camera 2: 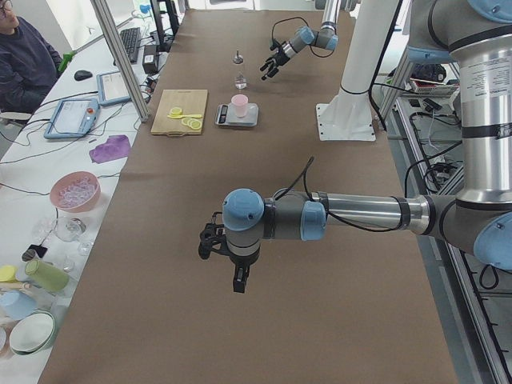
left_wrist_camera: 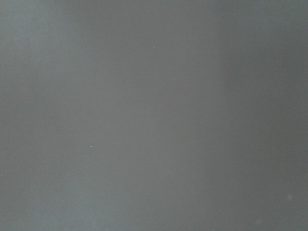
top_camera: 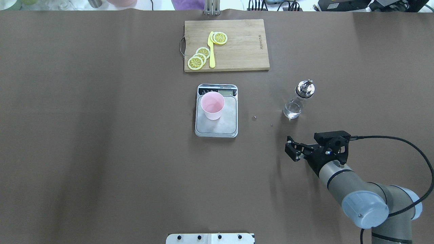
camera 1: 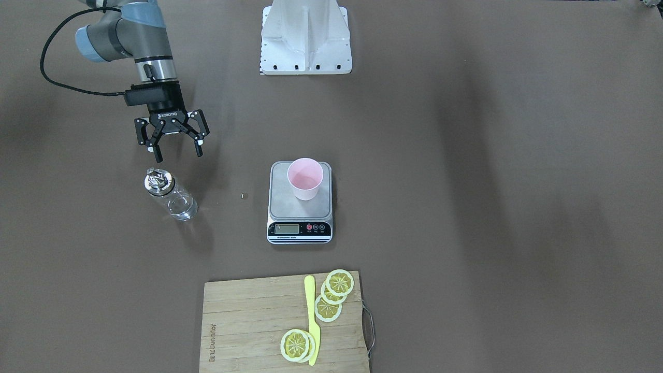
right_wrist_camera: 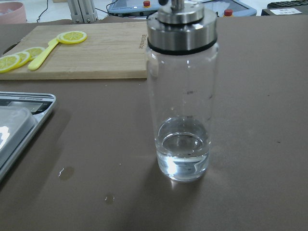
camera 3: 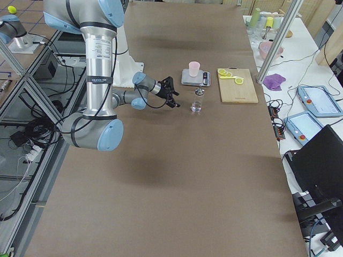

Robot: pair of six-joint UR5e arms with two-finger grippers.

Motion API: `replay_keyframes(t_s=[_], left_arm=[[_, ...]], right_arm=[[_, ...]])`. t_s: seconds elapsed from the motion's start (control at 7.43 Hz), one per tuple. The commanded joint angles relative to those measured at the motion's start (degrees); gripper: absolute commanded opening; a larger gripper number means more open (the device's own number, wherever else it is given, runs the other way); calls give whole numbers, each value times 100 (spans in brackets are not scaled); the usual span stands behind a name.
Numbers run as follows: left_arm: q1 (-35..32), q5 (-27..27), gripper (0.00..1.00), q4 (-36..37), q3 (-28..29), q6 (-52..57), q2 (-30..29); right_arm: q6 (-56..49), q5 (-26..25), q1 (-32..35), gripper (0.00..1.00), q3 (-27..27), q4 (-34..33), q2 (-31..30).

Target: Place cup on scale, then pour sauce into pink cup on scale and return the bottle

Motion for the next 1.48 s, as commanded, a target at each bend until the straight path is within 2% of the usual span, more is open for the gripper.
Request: replay_keyframes(t_s=[0.0,0.27,0.4,0.67,0.81,1.08,1.21,1.35], left_arm=[[0,0,98,3,-47,0,9],[-9,0,98,3,-65,0,26],[-1,0,98,3,-82,0,35],[-9,0,98,3,-144,0,79],[-9,0,98,3,-144,0,88],[-9,0,98,3,-135,0,88],[-9,0,98,3,-135,9,88],[-9,0,98,3,-144,9,105]], right_arm=[[28,166,-69,100,661,-3,-801],[-155,779,358,100,832,50,-964],[-469,1871,1119,100,840,59,-973],[-1328,3019,2194,100,779,268,-1261],[-1821,3894,2982,100,448,835,-1454],[-3233,6282,5158,100,-832,1568,-1378],[-4190,7085,6161,100,-1299,1431,-1229],[-4773,7668,6902,100,-1635,1082,-993]])
